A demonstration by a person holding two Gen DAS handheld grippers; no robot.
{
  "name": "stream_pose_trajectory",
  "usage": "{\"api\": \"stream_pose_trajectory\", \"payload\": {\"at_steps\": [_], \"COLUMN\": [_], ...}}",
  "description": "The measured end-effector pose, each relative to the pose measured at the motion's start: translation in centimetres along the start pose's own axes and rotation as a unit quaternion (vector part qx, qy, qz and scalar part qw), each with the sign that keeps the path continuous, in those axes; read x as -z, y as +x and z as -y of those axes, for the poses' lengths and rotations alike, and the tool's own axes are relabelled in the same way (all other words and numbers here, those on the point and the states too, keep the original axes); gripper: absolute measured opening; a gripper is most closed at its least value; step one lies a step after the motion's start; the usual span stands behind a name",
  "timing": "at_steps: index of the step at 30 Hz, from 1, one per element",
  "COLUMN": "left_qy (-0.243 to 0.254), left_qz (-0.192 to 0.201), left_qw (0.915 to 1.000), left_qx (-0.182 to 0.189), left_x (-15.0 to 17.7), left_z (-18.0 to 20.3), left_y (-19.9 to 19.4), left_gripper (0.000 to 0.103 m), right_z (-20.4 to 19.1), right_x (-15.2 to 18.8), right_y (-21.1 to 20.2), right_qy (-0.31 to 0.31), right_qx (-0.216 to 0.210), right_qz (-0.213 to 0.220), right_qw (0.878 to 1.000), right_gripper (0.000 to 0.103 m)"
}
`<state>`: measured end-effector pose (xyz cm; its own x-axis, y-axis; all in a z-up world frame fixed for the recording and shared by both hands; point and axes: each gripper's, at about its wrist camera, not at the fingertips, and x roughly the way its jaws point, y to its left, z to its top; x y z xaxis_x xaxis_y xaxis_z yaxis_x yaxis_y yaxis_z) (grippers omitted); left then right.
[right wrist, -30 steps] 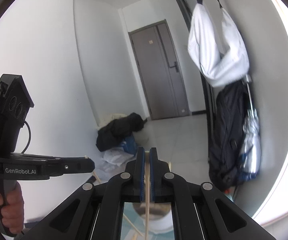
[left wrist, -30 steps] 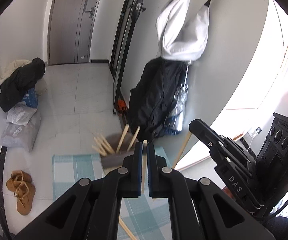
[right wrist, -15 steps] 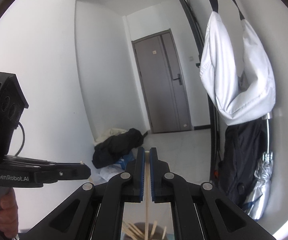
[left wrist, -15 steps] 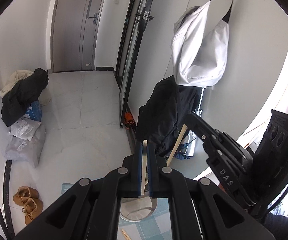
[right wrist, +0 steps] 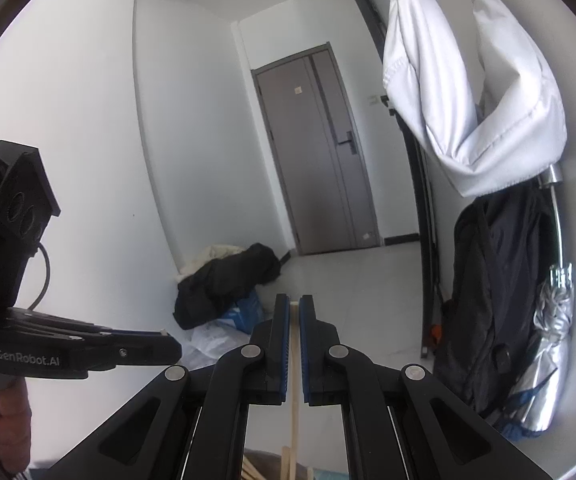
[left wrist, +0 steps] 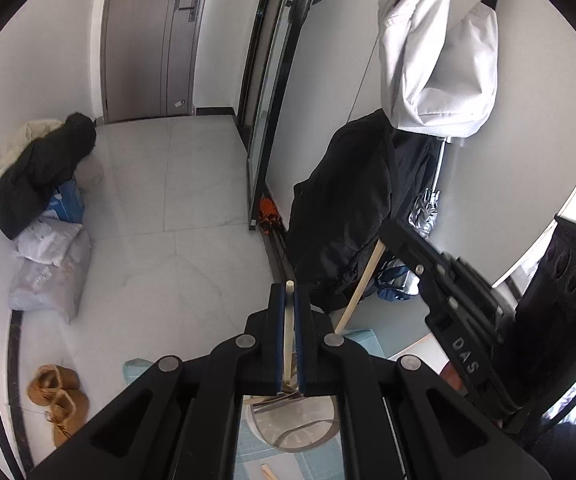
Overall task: Organize utensils
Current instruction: 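Hold both chopsticks above the holder and lower them into it, then open both grippers to release the chopsticks into the holder, then move both open grippers down toward the last chopsticks on the tablecloth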
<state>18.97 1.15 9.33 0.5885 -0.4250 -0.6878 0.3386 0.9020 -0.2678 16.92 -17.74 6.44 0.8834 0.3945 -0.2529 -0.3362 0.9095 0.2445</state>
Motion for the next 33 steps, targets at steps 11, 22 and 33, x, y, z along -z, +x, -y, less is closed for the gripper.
{"api": "stream_pose_trajectory", "payload": {"at_steps": [11,22,33], "left_qy": [-0.064,-0.051,-0.040], "left_qz": [0.007,0.071,0.110], "left_qw": [0.9979,0.9921,0.9834], "left_qx": [-0.007,-0.090,-0.139], "left_x": [1.3,3.6,7.3], "left_z": [-2.0,0.8,3.1], "left_y": [-1.5,-5.7,-9.1], "left_gripper": [0.043,0.070,0.081], "right_z": [0.5,0.0,-2.1], "right_x": [2.6,3.2,3.8], "right_y": [-1.6,-9.2,-14.8], "right_qy": [0.006,0.023,0.025], "right_qx": [-0.001,0.038,0.052], "right_qz": [-0.057,-0.048,-0.028], "right_qw": [0.998,0.998,0.998], "right_gripper": [0.011,0.052,0.075]}}
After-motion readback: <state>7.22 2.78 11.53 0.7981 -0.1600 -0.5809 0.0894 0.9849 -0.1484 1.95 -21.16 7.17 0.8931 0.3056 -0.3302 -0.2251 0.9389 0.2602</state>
